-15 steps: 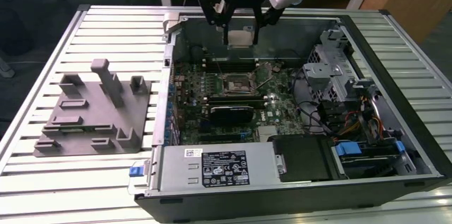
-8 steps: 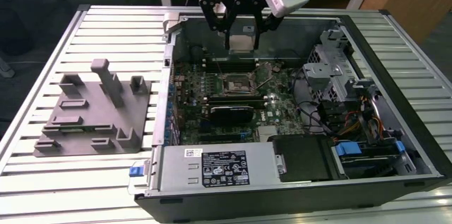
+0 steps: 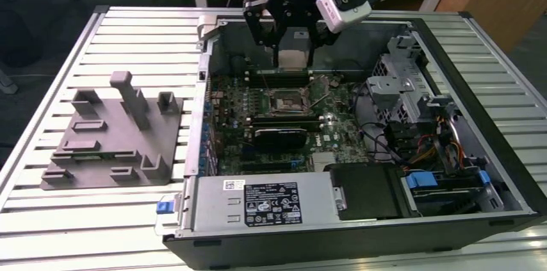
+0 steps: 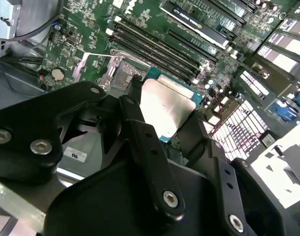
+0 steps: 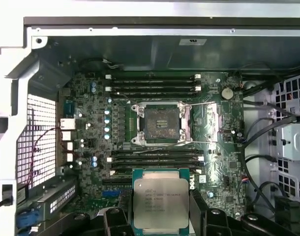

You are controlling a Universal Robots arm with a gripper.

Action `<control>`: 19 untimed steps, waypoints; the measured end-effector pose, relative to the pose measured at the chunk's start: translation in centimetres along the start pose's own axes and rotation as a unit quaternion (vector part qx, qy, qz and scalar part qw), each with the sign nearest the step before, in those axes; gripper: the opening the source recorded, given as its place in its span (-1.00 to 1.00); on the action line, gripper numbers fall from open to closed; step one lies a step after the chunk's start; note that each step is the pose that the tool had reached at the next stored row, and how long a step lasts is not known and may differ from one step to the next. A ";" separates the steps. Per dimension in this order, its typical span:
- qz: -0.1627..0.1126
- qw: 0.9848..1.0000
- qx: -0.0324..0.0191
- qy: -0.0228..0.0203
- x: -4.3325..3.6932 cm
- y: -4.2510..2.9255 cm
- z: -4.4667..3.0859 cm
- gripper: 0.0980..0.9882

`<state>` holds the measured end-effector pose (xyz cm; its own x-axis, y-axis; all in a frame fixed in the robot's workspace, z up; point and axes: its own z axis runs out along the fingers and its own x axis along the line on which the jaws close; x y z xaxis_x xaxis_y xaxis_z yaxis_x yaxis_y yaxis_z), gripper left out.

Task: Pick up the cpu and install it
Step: 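Pick up the cpu and move it towards the insertion slot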

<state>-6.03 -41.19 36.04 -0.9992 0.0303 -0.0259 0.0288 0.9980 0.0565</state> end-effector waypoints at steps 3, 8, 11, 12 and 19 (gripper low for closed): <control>0.000 1.000 0.000 0.000 0.00 0.02 0.55 0.00; 0.000 1.000 0.000 0.000 0.02 0.09 1.46 0.00; 0.000 1.000 0.000 0.000 0.03 0.17 2.02 0.00; 0.000 1.000 0.000 0.000 0.03 0.20 2.20 0.00; 0.000 1.000 0.000 0.000 -0.03 0.54 3.50 0.00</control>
<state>-5.89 -40.46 32.58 -0.9992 0.0302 -0.0253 0.0288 0.9980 0.0565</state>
